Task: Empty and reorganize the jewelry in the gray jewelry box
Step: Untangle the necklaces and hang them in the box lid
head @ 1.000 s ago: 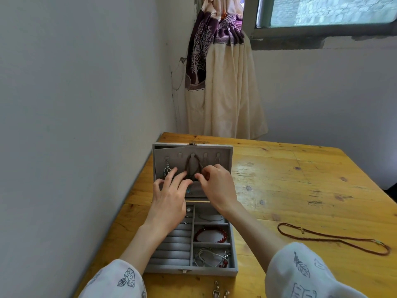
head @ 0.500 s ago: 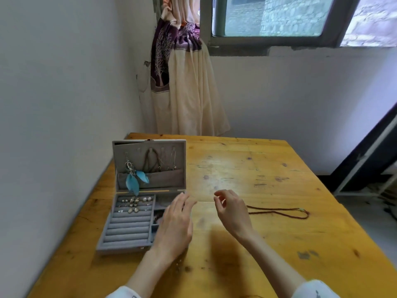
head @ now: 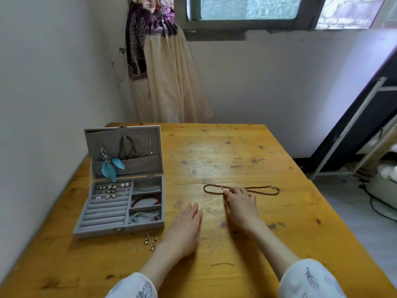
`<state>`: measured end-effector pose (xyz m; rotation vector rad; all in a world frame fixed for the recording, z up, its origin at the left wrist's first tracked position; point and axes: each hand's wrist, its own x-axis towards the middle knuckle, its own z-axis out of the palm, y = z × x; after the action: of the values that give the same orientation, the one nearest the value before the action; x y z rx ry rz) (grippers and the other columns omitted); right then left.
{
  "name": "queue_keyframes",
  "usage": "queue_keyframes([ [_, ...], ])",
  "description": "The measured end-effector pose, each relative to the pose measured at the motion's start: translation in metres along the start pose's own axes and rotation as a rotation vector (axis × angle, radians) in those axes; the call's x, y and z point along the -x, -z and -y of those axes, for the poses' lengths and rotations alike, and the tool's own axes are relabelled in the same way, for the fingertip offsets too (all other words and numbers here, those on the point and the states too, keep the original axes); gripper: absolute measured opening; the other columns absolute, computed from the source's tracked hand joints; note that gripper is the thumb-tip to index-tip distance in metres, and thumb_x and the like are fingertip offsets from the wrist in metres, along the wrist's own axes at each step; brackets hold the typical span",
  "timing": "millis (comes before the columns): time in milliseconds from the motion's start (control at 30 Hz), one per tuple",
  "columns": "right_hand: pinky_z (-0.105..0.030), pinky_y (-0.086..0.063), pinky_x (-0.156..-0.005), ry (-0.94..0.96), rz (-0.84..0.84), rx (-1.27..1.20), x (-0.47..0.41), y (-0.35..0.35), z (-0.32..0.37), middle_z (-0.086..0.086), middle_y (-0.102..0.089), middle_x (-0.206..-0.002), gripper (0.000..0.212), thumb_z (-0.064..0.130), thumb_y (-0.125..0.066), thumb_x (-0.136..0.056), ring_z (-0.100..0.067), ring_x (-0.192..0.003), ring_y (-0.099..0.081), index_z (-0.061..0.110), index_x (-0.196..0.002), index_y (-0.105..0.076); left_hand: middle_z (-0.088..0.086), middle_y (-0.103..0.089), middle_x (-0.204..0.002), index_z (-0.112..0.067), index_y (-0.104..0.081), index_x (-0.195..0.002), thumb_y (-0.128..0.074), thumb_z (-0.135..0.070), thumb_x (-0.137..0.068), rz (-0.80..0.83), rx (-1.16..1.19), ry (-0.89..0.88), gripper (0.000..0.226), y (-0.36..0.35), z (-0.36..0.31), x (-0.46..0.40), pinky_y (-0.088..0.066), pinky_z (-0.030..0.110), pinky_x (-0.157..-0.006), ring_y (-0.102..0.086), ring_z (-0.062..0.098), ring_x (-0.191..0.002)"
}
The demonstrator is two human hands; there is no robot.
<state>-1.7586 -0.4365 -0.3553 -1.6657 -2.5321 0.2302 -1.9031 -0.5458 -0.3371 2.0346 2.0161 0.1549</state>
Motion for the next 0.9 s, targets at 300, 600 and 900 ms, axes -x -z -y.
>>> queue_keyframes([
  [300, -0.027, -0.039, -0.092, 0.102, -0.148, -0.169, 0.049, -0.013, 0.007, -0.002, -0.056, -0.119, 0.025, 0.018, -0.042, -0.093, -0.02, -0.11, -0.051, 0.011, -0.111, -0.057, 0.005, 0.003, -0.156, -0.013, -0.004, -0.147, -0.035, -0.008, -0.093, 0.02, -0.026, 0.021, 0.063, -0.009, 0.0, 0.003, -0.001, 0.031, -0.118, 0.003, 0.017, -0.144],
  [600, -0.028, -0.034, -0.1, 0.119, -0.139, -0.16, 0.089, -0.009, 0.013, 0.0, -0.055, -0.113, 0.021, 0.029, -0.047, -0.092, -0.019, -0.11, -0.048, 0.014, -0.102, -0.058, -0.001, -0.009, -0.156, -0.019, -0.017, -0.146, -0.032, -0.013, -0.096, -0.01, 0.057, -0.015, 0.052, -0.009, -0.001, 0.045, -0.003, 0.027, -0.116, -0.006, 0.013, -0.143],
  [900, -0.031, -0.032, -0.094, 0.198, -0.06, -0.145, 0.13, -0.006, 0.012, 0.002, -0.053, -0.107, 0.02, 0.033, -0.047, -0.092, -0.016, -0.107, -0.046, 0.019, -0.101, -0.057, -0.006, 0.003, -0.156, -0.022, -0.005, -0.148, -0.034, 0.002, -0.09, -0.02, -0.004, -0.192, 0.069, -0.021, -0.025, 0.063, -0.001, 0.034, -0.118, 0.007, 0.01, -0.143],
])
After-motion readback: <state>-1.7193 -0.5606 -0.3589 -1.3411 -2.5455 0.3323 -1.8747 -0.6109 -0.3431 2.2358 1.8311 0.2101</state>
